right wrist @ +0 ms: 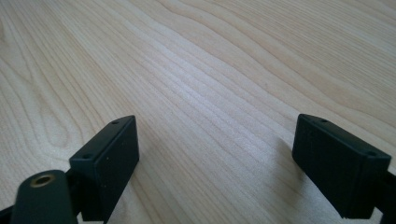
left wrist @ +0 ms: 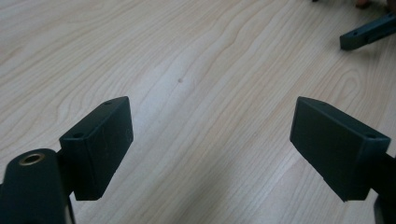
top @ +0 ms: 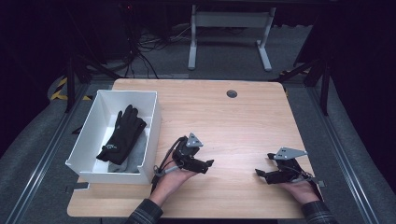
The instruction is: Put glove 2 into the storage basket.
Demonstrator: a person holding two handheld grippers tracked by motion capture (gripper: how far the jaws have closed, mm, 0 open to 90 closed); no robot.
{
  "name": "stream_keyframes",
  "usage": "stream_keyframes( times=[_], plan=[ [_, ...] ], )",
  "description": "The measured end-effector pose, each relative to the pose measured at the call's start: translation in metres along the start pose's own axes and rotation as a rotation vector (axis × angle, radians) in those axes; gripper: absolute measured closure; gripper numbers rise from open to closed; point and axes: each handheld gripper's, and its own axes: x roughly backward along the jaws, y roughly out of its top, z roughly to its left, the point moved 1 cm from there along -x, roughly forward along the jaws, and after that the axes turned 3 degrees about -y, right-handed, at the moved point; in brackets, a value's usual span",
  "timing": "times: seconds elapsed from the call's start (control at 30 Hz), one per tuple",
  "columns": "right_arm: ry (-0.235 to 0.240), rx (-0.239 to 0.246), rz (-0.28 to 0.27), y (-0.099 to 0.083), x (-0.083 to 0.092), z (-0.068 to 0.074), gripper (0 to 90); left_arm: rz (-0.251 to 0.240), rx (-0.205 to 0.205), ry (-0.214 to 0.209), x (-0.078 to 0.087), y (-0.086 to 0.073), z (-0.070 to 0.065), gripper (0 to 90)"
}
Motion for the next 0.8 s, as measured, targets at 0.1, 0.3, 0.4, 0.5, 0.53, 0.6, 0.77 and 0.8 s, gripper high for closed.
stream_keyframes(
  times=[0.1, 0.3, 0.4, 0.5, 0.53, 0.6, 0.77, 0.8],
  plan=[
    [0.002, 0.0, -0.001, 0.0, 0.0, 0.0, 15.1, 0.015, -0.007, -0.001, -0.006, -0.006, -0.002, 13.5],
    [0.002, 0.0, -0.001, 0.0, 0.0, 0.0, 15.0, 0.047, -0.016, 0.004, -0.014, -0.016, -0.003, 12.0],
    [0.0, 0.0, 0.0, 0.0, 0.0, 0.0, 15.0, 0.048, -0.014, 0.012, -0.014, -0.019, -0.003, 11.7],
    [0.0, 0.0, 0.0, 0.0, 0.0, 0.0, 15.0, 0.048, -0.027, 0.025, -0.015, -0.022, -0.002, 11.5],
    [0.0, 0.0, 0.0, 0.0, 0.0, 0.0, 15.0, 0.049, -0.029, 0.025, -0.016, -0.022, -0.002, 10.8],
    [0.001, -0.001, -0.001, 0.0, 0.0, 0.0, 15.0, 0.061, -0.042, 0.028, -0.018, -0.023, -0.003, 9.2],
    [0.001, -0.001, -0.002, 0.0, 0.0, 0.0, 15.0, 0.089, -0.066, 0.029, -0.024, -0.026, -0.004, 3.6],
    [0.001, -0.001, -0.002, 0.0, 0.0, 0.0, 15.0, 0.09, -0.077, 0.034, -0.025, -0.026, -0.005, 3.0]
  ],
)
